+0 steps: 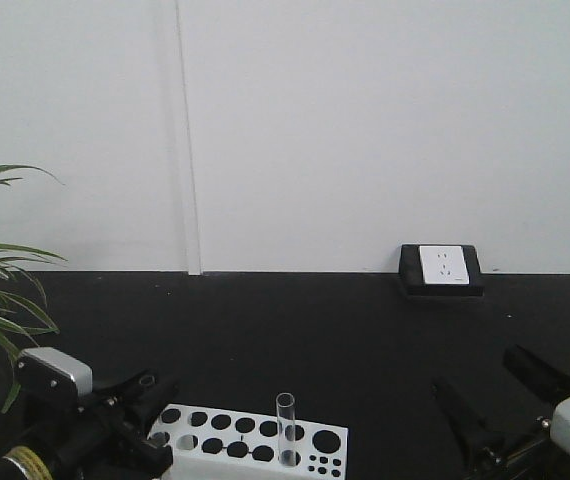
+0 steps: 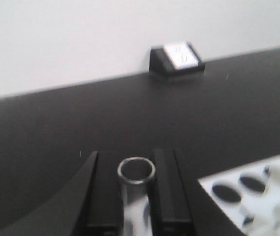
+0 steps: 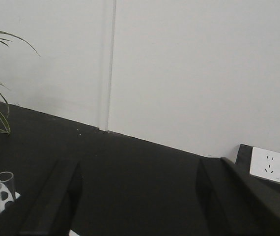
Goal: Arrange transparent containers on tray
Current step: 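Lower the left gripper onto a clear test tube in the white rack and grasp it, then grasp the other clear test tube with the right gripper and lift it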
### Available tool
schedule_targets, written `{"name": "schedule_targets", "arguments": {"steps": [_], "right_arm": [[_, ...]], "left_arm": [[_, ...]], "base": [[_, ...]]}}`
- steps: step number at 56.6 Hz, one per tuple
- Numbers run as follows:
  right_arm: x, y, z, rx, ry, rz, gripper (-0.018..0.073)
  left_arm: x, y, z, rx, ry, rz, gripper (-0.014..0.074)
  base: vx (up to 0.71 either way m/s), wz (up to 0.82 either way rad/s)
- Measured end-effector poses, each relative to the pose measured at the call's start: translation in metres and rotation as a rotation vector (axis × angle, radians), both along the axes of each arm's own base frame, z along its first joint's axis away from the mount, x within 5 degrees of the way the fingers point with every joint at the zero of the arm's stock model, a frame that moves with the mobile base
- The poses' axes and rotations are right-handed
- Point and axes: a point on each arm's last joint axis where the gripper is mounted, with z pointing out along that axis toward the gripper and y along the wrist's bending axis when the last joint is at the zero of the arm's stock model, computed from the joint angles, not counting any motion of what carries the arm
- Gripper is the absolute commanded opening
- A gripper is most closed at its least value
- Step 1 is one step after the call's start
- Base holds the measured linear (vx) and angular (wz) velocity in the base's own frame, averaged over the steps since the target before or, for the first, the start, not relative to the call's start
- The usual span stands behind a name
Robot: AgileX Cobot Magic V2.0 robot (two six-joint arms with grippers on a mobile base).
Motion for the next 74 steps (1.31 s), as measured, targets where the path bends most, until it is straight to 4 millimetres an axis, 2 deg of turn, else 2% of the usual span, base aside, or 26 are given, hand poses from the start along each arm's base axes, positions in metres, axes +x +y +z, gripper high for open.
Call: {"name": "schedule_targets", "arguments": {"steps": [7, 16, 20, 24, 29, 39, 50, 69, 74], "right_arm": [[0.0, 0.001, 0.0, -0.012, -0.001, 0.01, 0.0536], [0.005, 0.01, -0.003, -0.063, 0.016, 0.081, 0.0536], [0.012, 0.017, -0.008, -0.083, 0.047, 0.133, 0.0536], [0.021, 0.025, -0.013, -0.085, 0.068, 0.189, 0.0536], [0.032, 0.037, -0.022, -0.061, 0.092, 0.269, 0.0536], [0.051, 0.061, -0.046, 0.018, 0.136, 0.407, 0.0531], [0.068, 0.088, -0.064, 0.012, 0.17, 0.485, 0.0531], [0.098, 0.104, -0.079, 0.018, 0.187, 0.492, 0.0527], [0.105, 0.107, -0.085, 0.019, 0.197, 0.492, 0.049]], "left_arm": [[-0.004, 0.002, 0.049, -0.005, -0.115, 0.011, -0.0006], [-0.017, 0.007, 0.131, 0.049, -0.275, 0.041, -0.0004], [-0.03, 0.012, 0.172, 0.078, -0.344, 0.074, -0.0004], [-0.043, 0.018, 0.201, 0.091, -0.38, 0.114, -0.0004], [-0.061, 0.025, 0.225, 0.093, -0.414, 0.149, -0.0004], [-0.081, 0.033, 0.238, 0.105, -0.41, 0.189, -0.0004], [-0.087, 0.038, 0.237, 0.131, -0.355, 0.226, -0.0004], [-0.09, 0.04, 0.238, 0.135, -0.336, 0.24, -0.0004], [-0.09, 0.04, 0.238, 0.136, -0.332, 0.241, -0.0004]], "base": [[0.0, 0.0], [0.0, 0.0], [0.0, 0.0], [0.0, 0.0], [0.0, 0.0], [0.0, 0.0], [0.0, 0.0], [0.0, 0.0], [0.0, 0.0]]}}
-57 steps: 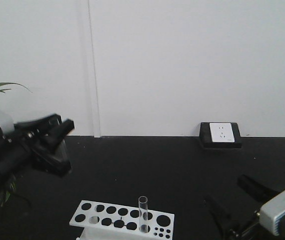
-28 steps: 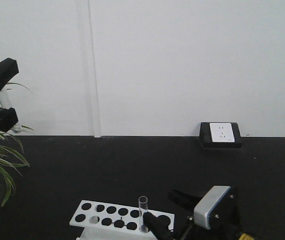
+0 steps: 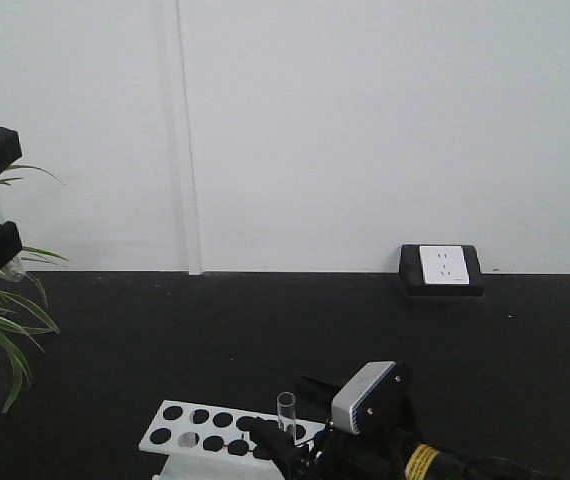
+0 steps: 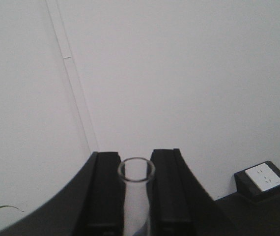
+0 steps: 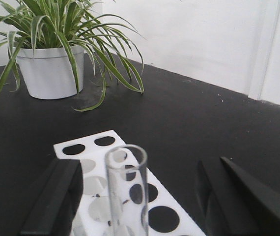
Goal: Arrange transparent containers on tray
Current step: 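Grasp the other clear test tube with the right gripper and lift it, then lift both held test tubes clear of the rack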
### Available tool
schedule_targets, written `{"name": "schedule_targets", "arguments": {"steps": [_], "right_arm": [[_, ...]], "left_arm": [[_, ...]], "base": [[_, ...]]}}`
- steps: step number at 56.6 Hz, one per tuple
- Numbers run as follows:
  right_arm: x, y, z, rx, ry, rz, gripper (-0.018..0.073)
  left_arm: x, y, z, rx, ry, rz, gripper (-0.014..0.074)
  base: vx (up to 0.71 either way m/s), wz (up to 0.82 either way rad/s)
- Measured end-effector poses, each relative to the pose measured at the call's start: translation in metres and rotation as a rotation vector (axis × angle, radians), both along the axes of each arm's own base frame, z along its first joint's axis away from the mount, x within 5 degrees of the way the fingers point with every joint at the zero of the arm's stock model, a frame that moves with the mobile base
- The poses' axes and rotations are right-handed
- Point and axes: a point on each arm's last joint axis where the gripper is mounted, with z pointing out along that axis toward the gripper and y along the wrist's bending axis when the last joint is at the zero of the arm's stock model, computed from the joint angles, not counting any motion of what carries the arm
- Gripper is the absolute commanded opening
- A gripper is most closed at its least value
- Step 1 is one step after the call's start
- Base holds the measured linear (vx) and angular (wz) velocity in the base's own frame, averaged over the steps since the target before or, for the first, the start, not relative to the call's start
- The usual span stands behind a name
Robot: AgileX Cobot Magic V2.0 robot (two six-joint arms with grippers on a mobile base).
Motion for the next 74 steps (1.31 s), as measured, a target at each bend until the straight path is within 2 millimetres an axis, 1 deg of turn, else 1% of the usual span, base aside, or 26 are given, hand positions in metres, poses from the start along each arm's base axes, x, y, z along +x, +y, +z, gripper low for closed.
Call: {"name": "schedule_targets", "arguments": {"steps": [3, 5, 9, 14, 18, 26, 33, 42, 47, 55, 62, 68, 74], "right_arm": [[0.002, 0.001, -0.003, -0.001, 0.007, 0.0, 0.0442], [0.003, 0.001, -0.004, -0.001, 0.008, 0.0, 0.0394], [0.003, 0.002, -0.004, -0.001, 0.008, 0.0, 0.0274], [0.003, 0.002, -0.004, 0.001, 0.006, 0.001, 0.0102], [0.003, 0.002, -0.003, 0.004, 0.005, 0.002, -0.0013], [0.003, 0.002, -0.002, 0.01, -0.001, 0.005, -0.0014], [0.001, 0.001, 0.008, 0.02, -0.029, 0.008, -0.0011], [-0.005, -0.003, 0.04, 0.037, -0.085, -0.006, -0.0011], [-0.011, -0.007, 0.064, 0.051, -0.106, -0.026, -0.0011], [-0.025, -0.019, 0.101, 0.038, -0.142, -0.078, -0.0011], [-0.038, -0.029, 0.128, 0.038, -0.158, -0.126, -0.0011], [-0.049, -0.038, 0.145, 0.036, -0.166, -0.166, -0.0011], [-0.059, -0.045, 0.158, 0.036, -0.18, -0.194, -0.0011]], "left_arm": [[0.0, 0.0, 0.0, -0.001, 0.002, 0.001, -0.0004], [0.0, 0.0, 0.0, -0.001, 0.002, 0.001, -0.0004], [0.0, 0.0, 0.0, -0.002, 0.004, 0.001, -0.0004], [0.0, 0.0, 0.0, -0.002, 0.004, 0.001, -0.0004], [0.0, 0.0, 0.0, -0.002, 0.004, 0.001, -0.0004], [0.0, 0.0, 0.0, -0.003, 0.004, 0.002, -0.0004], [0.0, 0.0, 0.0, -0.003, 0.004, 0.002, -0.0004], [0.0, 0.0, -0.001, -0.009, 0.009, 0.002, -0.0004], [0.001, 0.001, -0.002, -0.025, 0.029, 0.005, -0.0004], [0.002, 0.003, -0.007, -0.043, 0.091, 0.029, -0.0004], [0.003, 0.006, -0.013, -0.045, 0.166, 0.064, -0.0004], [0.004, 0.01, -0.022, -0.052, 0.267, 0.113, -0.0004], [0.004, 0.014, -0.03, -0.053, 0.349, 0.155, -0.0004]], "base": [[0.0, 0.0], [0.0, 0.0], [0.0, 0.0], [0.0, 0.0], [0.0, 0.0], [0.0, 0.0], [0.0, 0.0], [0.0, 0.0], [0.0, 0.0], [0.0, 0.0], [0.0, 0.0], [0.0, 0.0], [0.0, 0.0]]}}
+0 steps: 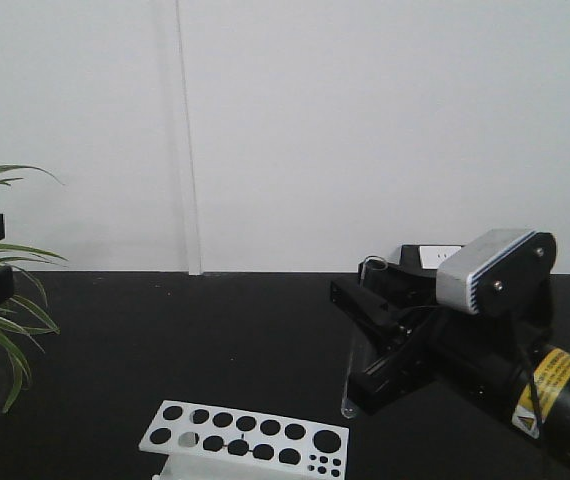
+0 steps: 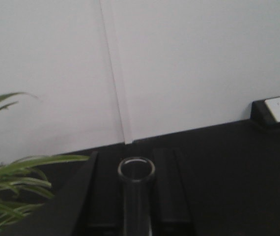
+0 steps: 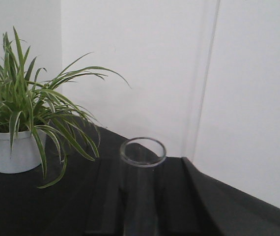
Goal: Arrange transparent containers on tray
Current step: 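Lift both held test tubes clear of the rack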
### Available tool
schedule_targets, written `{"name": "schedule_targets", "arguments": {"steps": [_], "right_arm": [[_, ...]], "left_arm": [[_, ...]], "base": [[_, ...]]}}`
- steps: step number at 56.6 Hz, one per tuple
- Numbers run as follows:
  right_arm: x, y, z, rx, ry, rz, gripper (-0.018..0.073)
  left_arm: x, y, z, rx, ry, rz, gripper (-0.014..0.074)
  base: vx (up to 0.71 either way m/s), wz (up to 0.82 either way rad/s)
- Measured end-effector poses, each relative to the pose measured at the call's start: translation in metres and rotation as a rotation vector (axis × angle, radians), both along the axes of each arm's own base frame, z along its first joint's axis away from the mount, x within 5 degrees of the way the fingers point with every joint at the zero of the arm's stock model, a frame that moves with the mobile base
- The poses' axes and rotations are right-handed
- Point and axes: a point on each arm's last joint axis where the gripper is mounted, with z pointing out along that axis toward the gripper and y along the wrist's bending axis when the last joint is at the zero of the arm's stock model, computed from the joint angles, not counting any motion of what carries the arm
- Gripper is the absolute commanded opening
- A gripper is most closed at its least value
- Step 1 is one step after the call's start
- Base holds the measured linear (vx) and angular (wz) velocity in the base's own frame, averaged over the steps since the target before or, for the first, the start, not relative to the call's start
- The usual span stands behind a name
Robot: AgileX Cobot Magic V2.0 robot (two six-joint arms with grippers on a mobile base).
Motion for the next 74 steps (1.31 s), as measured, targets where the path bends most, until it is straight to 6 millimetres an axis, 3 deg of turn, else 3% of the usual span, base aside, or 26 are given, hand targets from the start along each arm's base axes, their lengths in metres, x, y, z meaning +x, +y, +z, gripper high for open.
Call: {"name": "schedule_targets", "arguments": {"steps": [16, 74], "right_arm": [[-0.013, -0.007, 0.017, 0.015, -0.045, -0.016, -0.0011], [-0.013, -0.008, 0.015, 0.009, -0.034, -0.019, -0.0011]], "left_arm": [[0.0, 0.0, -0.003, -0.062, 0.045, 0.012, -0.0004], [-0.001, 0.0, -0.004, -0.074, 0.055, 0.014, -0.0004]], "base": [[0.0, 0.0], [0.0, 0.0]]}}
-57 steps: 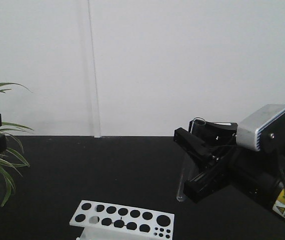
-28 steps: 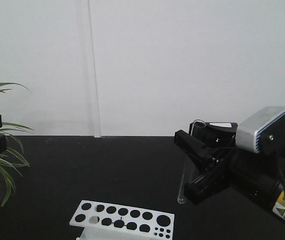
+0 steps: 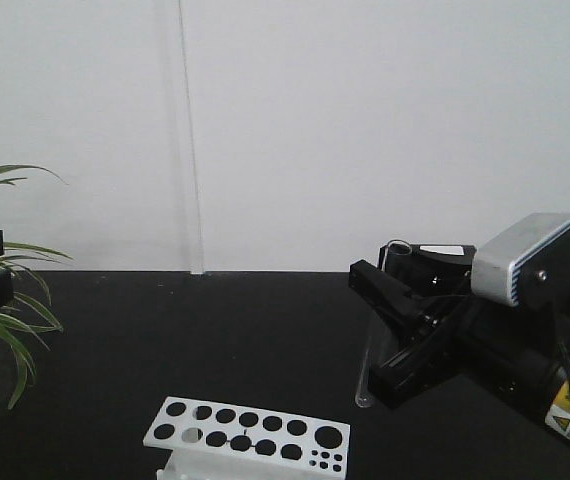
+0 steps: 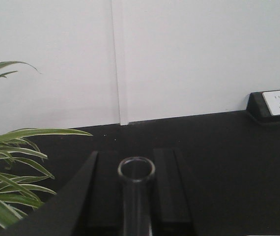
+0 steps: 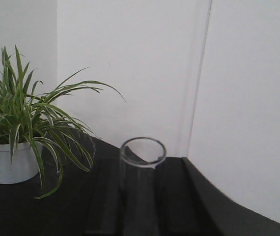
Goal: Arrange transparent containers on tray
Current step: 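Lift both held test tubes clear of the rack, then drive the base to the yellow tray while holding both tubes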
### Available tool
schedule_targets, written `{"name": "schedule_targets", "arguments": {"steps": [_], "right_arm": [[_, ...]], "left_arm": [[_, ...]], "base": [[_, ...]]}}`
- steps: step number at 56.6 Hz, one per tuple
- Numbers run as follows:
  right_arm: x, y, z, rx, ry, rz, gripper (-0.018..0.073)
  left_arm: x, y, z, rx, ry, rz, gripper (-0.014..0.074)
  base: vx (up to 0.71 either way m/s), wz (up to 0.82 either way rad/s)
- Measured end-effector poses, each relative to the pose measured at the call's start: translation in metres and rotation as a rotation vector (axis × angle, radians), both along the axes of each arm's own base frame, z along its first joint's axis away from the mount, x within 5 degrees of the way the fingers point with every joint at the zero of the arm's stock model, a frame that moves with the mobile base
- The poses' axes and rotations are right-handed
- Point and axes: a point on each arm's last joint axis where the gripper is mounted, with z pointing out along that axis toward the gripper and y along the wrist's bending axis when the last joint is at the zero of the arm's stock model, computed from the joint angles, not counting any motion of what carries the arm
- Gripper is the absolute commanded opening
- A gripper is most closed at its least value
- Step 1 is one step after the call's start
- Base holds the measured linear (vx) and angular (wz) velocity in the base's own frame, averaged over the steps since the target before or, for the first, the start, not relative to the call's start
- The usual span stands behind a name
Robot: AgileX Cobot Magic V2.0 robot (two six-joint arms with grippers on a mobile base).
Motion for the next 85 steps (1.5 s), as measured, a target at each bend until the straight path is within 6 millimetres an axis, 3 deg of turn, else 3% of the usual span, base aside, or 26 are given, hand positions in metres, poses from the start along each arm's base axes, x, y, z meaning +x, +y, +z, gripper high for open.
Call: {"name": "schedule_targets", "arguments": {"steps": [85], "right_arm": [[0.0, 0.0, 0.0, 0.0, 0.0, 0.0, -0.0011]], "left_arm": [[0.0, 0.0, 0.0, 0.0, 0.0, 0.0, -0.0004]], "base": [[-0.18, 0.1]]}}
